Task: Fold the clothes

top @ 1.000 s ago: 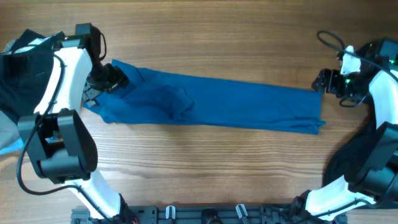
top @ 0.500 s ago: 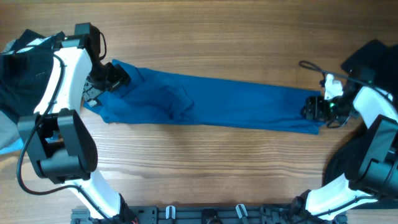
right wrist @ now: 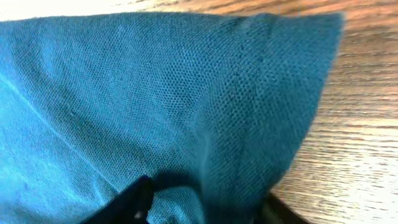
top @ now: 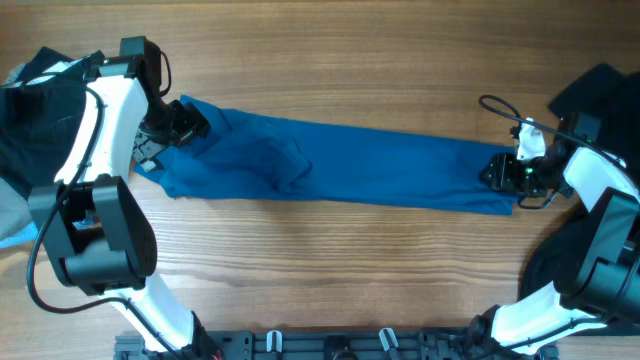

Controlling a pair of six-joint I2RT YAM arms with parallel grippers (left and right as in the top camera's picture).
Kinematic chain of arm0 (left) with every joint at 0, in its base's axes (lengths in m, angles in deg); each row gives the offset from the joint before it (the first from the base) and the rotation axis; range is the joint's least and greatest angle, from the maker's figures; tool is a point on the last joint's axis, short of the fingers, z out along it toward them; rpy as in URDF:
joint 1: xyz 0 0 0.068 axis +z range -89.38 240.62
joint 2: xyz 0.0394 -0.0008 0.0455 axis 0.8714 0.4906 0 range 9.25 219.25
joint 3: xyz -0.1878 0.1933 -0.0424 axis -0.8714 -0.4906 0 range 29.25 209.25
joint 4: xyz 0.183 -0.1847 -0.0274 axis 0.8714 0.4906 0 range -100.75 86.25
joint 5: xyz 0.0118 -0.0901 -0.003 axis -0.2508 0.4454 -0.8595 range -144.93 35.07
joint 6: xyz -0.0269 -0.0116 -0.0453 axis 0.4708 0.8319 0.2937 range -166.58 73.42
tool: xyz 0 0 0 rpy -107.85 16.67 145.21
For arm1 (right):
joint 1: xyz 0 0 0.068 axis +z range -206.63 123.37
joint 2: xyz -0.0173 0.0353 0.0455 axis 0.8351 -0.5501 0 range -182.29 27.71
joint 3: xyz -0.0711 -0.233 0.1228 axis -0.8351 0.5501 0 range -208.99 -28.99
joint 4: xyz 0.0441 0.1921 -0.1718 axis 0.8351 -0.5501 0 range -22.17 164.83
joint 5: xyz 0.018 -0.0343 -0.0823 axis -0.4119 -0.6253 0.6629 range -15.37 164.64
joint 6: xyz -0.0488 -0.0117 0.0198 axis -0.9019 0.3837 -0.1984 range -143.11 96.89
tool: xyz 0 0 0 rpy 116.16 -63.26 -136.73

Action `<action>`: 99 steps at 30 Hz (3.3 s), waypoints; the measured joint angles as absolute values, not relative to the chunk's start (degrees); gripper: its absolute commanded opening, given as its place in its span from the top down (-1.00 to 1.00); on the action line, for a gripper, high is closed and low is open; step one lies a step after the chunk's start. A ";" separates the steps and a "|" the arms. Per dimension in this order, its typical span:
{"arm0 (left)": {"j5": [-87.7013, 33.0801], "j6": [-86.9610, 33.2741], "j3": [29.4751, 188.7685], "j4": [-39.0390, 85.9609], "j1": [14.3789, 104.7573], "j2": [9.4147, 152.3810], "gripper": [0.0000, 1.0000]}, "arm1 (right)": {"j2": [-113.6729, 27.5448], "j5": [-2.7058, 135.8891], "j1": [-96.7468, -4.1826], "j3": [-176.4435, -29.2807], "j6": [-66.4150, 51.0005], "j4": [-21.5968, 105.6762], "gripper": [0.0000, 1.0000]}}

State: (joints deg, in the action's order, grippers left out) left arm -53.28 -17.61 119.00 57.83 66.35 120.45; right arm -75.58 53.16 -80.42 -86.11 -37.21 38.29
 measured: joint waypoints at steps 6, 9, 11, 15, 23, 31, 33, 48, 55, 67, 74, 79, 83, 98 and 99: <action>-53.28 -17.61 119.00 57.83 66.35 120.45 -0.91 | -75.99 51.85 -80.42 -85.74 -36.30 38.27 0.67; -53.28 -17.85 119.00 57.85 66.35 120.45 -0.91 | -76.23 51.67 -80.42 -85.87 -35.90 38.18 0.78; -53.28 -18.07 119.00 58.05 66.35 120.45 -0.91 | -76.23 51.96 -80.42 -86.50 -34.50 37.85 0.92; -53.28 -18.31 119.00 58.25 66.35 120.45 -0.92 | -76.34 54.62 -80.42 -90.28 -31.12 35.93 0.91; -53.28 -18.48 119.00 58.49 66.35 120.45 -0.91 | -76.34 66.56 -80.24 -104.45 -28.21 27.58 0.91; -53.28 -18.48 119.00 58.53 66.35 120.45 -0.91 | -76.34 69.90 -78.08 -113.95 -24.34 19.52 0.91; -53.28 -18.48 119.00 58.57 66.35 120.45 -0.91 | -76.34 70.01 -75.94 -114.19 -23.05 18.45 0.91; -53.28 -18.48 119.00 59.16 66.35 120.45 -0.93 | -76.87 64.83 -49.91 -114.15 -9.35 24.35 0.91; -53.28 -18.48 119.00 59.16 66.35 120.45 -0.93 | -81.02 64.29 -43.37 -114.11 -4.06 26.16 0.91; -53.28 -18.48 119.00 59.16 66.35 120.45 -0.93 | -82.83 63.89 -39.96 -113.87 -3.49 24.35 0.91; -53.28 -18.48 119.00 59.19 66.35 120.45 -0.92 | -82.83 62.60 -39.96 -113.87 -4.12 23.49 0.85; -53.28 -18.48 119.00 59.19 66.35 120.45 -0.93 | -82.83 60.53 -39.96 -113.87 -4.78 24.04 0.43; -53.28 -18.48 119.00 59.16 66.35 120.45 -0.93 | -82.83 57.53 -39.94 -113.87 -4.98 24.28 0.31; -53.28 -18.48 119.00 58.81 66.35 120.45 -0.99 | -82.83 64.48 -40.01 -113.87 -4.56 24.17 0.07; -53.28 -18.48 119.00 58.81 66.35 120.45 -1.00 | -82.83 65.33 -40.03 -113.87 -4.25 24.08 0.07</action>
